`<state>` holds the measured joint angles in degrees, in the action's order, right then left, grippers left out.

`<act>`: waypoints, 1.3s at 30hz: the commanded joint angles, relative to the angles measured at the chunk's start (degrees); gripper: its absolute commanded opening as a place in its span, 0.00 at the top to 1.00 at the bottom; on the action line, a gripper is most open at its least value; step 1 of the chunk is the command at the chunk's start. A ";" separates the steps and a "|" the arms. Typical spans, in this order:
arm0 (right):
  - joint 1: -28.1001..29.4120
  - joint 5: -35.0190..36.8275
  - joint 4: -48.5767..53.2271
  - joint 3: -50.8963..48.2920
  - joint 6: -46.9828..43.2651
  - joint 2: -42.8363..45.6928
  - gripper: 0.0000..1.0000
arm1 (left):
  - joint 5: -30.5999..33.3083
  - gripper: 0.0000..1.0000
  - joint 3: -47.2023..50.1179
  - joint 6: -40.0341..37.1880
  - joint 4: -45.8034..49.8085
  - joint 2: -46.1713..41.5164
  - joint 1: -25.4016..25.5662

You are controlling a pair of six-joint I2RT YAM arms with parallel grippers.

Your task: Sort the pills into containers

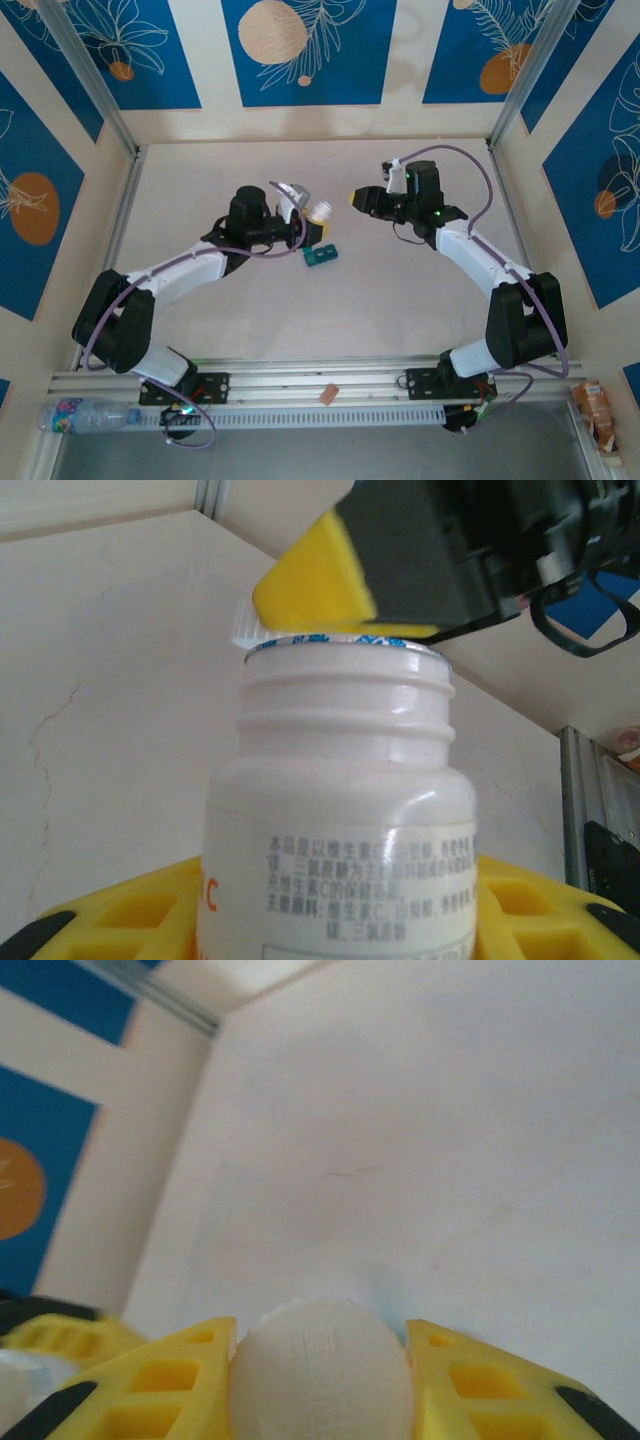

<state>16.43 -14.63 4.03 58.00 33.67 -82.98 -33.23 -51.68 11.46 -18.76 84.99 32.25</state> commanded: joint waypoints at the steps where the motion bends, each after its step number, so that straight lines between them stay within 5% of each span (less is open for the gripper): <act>1: 0.42 14.83 9.47 -1.68 1.38 -3.04 0.67 | 2.79 1.00 1.39 -1.33 0.67 -2.84 -0.45; 16: 4.18 38.31 16.43 -0.24 16.16 -13.62 0.68 | 7.37 1.00 5.35 -1.53 0.67 -5.63 -0.45; 29: 7.84 41.35 18.73 -0.34 19.32 -16.95 0.64 | 7.39 1.00 6.29 -2.24 0.84 -6.33 -0.46; 39: 9.24 40.30 19.49 0.27 18.68 -16.13 0.51 | 7.65 1.00 7.38 -1.66 -0.83 -6.48 -0.52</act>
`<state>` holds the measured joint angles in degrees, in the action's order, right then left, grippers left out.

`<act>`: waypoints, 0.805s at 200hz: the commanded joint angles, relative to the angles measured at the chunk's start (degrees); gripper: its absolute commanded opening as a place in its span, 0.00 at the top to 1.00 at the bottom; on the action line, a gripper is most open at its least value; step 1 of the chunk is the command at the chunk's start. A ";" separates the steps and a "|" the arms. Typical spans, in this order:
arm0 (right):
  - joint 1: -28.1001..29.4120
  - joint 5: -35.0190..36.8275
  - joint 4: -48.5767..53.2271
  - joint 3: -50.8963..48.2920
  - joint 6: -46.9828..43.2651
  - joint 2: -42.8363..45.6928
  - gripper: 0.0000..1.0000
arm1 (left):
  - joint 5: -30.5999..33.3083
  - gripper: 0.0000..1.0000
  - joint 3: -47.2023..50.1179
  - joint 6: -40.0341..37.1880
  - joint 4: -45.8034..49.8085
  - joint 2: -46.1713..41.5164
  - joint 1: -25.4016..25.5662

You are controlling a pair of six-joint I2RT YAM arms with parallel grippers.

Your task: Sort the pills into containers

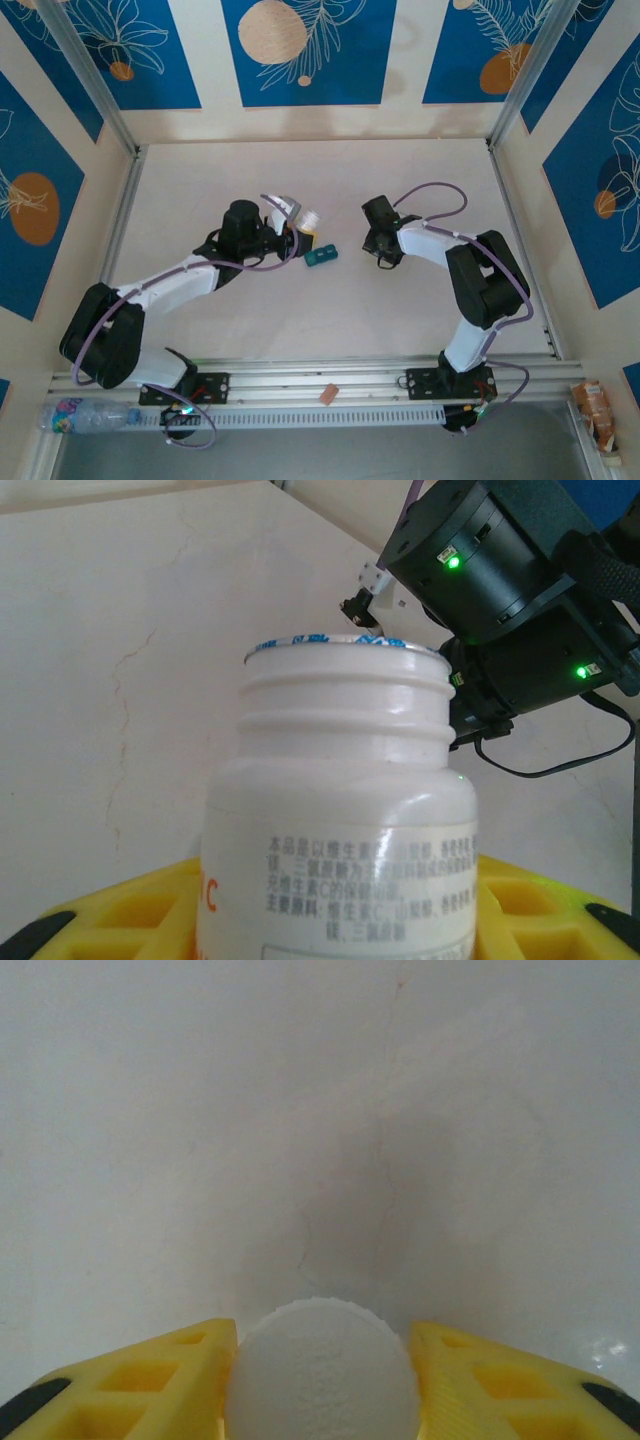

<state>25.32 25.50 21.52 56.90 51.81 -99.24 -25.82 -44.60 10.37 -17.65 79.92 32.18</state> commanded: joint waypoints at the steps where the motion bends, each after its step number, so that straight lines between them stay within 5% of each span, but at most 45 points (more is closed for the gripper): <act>1: 0.35 0.03 2.04 1.45 0.27 0.64 0.49 | 0.23 1.00 0.30 -0.62 -1.96 -1.42 -0.39; 97: 0.26 1.80 7.75 7.59 -8.55 8.91 0.00 | 0.89 1.00 0.58 -0.83 -2.26 -2.27 -0.37; 161: 0.94 13.72 13.27 12.69 -13.83 10.15 0.01 | 0.91 1.00 -0.27 -1.73 -1.56 -2.39 -0.77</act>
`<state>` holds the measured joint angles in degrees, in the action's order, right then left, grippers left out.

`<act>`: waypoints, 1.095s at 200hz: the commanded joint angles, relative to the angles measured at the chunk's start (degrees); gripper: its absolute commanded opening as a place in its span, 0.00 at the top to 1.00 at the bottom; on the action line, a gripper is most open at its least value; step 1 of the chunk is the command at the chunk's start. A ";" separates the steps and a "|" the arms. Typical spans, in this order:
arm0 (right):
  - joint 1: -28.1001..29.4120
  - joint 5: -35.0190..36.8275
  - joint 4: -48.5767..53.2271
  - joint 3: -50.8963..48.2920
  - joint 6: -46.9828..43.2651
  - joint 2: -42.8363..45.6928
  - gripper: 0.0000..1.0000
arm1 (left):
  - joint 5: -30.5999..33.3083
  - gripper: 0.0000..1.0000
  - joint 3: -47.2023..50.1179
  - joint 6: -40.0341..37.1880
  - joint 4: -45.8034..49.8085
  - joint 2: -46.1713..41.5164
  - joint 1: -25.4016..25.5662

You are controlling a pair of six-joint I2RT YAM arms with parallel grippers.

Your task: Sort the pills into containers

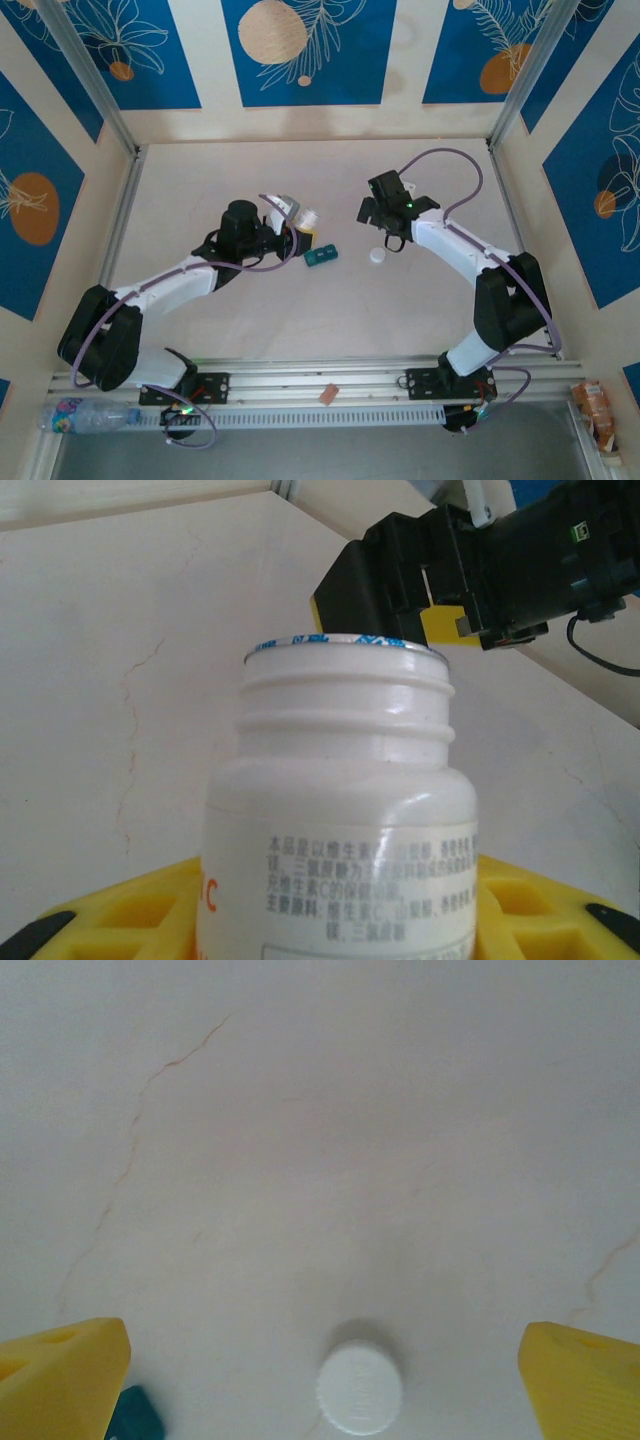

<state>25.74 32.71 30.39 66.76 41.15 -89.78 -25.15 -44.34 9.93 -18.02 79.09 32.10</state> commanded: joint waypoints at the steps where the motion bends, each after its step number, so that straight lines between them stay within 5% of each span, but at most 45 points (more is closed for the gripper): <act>1: 0.53 6.54 4.45 2.89 -3.30 0.63 0.01 | 0.21 1.00 -0.55 -1.35 -1.16 -1.56 -0.70; 48: 0.31 2.88 -2.90 -0.19 -5.65 3.61 0.01 | 0.24 1.00 -1.32 -2.06 0.21 -1.96 -1.01; 77: -3.52 -12.73 -7.53 -2.17 -5.37 6.05 0.01 | 0.30 1.00 -1.45 -2.47 1.05 -2.56 -1.47; 125: -5.37 -25.61 -9.11 0.32 -7.66 0.31 0.00 | 0.37 1.00 -1.28 -2.99 2.62 -3.62 -2.25; 219: -5.28 -44.11 -9.56 8.07 -5.20 -16.19 0.46 | 3.08 1.00 2.18 -1.39 7.29 -7.26 -2.65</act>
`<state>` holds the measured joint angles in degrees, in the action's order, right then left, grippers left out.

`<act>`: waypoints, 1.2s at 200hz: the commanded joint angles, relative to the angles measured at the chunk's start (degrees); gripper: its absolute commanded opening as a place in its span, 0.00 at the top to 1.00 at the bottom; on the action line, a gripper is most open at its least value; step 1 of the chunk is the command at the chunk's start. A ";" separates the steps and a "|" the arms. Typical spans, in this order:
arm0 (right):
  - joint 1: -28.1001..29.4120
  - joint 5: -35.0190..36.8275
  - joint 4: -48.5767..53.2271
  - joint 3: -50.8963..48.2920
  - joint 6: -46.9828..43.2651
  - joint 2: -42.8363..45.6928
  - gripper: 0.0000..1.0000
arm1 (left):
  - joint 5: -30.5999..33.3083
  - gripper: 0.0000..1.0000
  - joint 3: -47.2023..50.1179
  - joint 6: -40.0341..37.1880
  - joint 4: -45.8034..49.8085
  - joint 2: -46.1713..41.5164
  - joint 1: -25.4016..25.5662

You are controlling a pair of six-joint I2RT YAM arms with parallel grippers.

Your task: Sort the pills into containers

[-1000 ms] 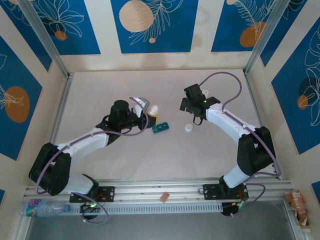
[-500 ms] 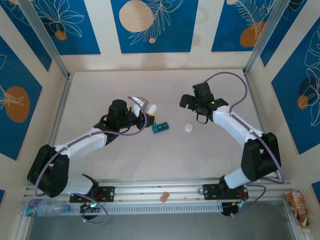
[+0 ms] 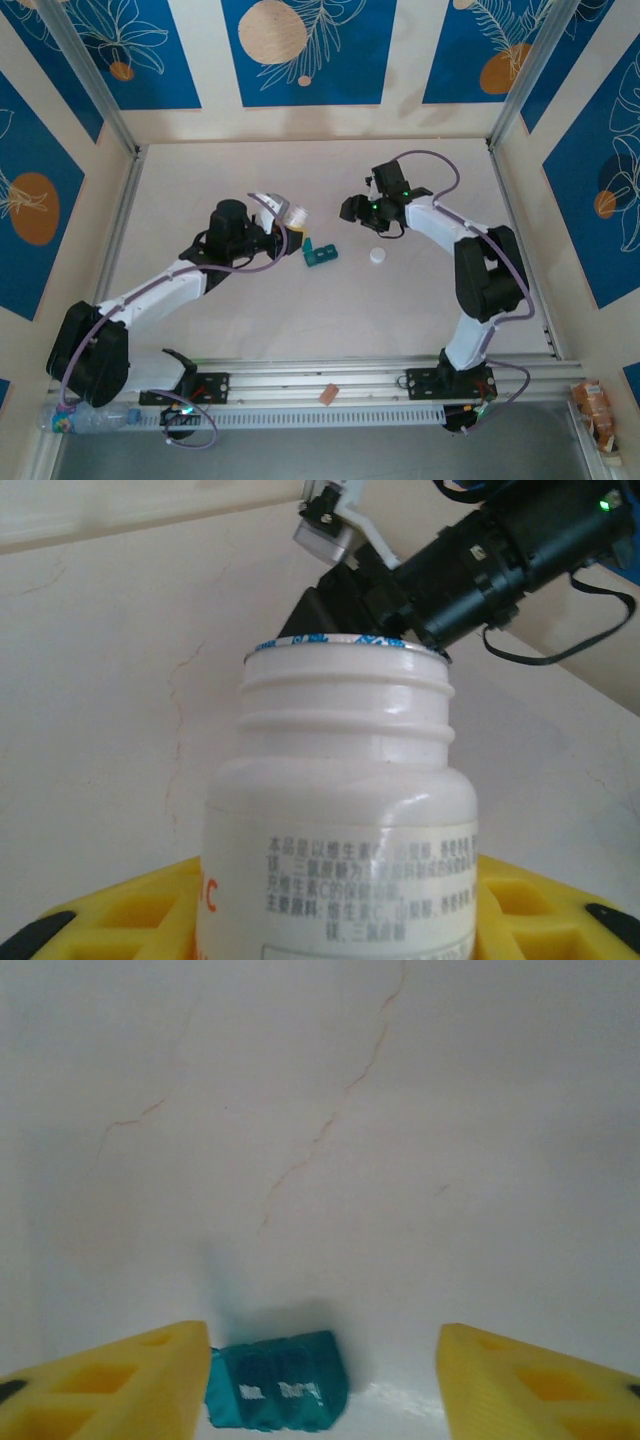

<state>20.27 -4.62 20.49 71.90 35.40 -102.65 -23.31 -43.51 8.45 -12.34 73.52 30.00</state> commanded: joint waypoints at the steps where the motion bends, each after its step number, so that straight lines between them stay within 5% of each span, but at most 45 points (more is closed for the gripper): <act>1: 0.19 -6.88 0.38 3.01 0.55 -3.51 0.46 | 1.29 1.00 1.38 0.13 1.61 -1.79 -0.51; 110: 4.66 -11.10 2.94 11.45 0.40 -16.82 0.61 | 2.23 1.00 3.94 1.26 2.49 -3.06 -0.50; 240: 5.86 -13.03 -0.12 2.23 -0.07 -11.16 0.64 | 2.33 1.00 4.39 1.31 1.79 -2.94 -0.52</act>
<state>25.45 -15.44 20.47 76.23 36.05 -116.92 -21.28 -39.42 9.10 -9.39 71.61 30.00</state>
